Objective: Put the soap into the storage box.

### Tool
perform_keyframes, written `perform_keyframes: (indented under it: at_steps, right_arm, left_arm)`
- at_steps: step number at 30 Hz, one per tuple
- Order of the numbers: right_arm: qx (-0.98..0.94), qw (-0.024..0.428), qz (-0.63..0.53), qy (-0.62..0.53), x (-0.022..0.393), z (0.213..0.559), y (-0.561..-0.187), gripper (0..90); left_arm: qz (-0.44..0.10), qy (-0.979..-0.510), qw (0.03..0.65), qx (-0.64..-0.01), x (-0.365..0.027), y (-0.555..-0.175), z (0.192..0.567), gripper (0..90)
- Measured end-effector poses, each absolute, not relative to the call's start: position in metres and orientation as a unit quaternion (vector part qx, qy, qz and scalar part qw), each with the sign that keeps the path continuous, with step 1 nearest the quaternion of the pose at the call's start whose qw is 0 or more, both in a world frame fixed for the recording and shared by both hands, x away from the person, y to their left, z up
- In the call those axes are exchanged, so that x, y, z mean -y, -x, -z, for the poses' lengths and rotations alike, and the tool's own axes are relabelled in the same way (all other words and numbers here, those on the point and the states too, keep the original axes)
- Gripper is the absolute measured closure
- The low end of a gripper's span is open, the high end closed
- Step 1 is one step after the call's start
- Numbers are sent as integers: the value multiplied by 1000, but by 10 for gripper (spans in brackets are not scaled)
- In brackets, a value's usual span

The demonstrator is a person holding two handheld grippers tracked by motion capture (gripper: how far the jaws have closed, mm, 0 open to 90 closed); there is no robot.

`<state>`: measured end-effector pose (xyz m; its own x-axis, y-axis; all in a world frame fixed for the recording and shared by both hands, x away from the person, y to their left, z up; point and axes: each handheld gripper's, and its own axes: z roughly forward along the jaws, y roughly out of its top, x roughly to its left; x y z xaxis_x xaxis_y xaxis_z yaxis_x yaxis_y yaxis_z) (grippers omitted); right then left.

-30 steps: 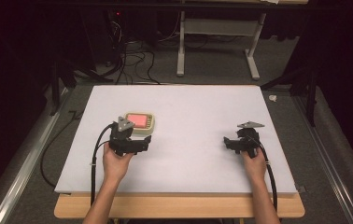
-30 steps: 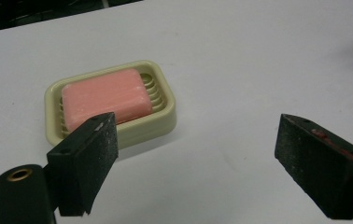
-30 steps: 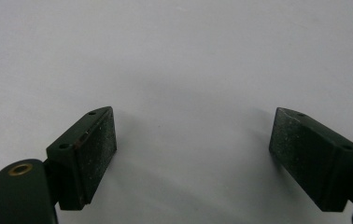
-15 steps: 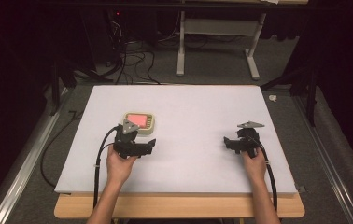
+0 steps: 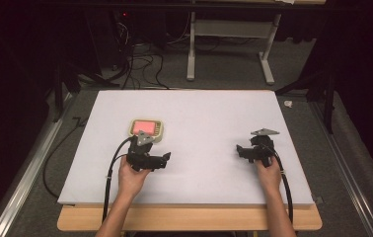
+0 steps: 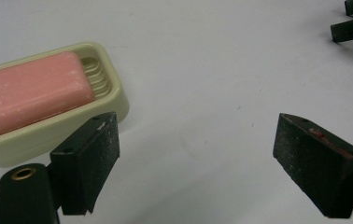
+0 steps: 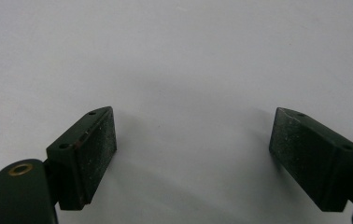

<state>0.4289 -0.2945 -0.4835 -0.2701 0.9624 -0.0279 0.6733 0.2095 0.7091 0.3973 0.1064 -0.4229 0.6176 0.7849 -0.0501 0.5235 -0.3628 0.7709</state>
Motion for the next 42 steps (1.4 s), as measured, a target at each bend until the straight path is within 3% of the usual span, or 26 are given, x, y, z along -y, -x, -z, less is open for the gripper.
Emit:
perform_keyframes:
  at_steps: [25,42]
  right_arm:
    - [-739,243,-298,-553,294,483,-429,157]
    - [-739,242,-298,-553,294,483,-429,157]
  left_arm:
    - [-128,-817,383,-411,-95,-404,453,157]
    - [-152,-826,355,-411,-86,-411,473,156]
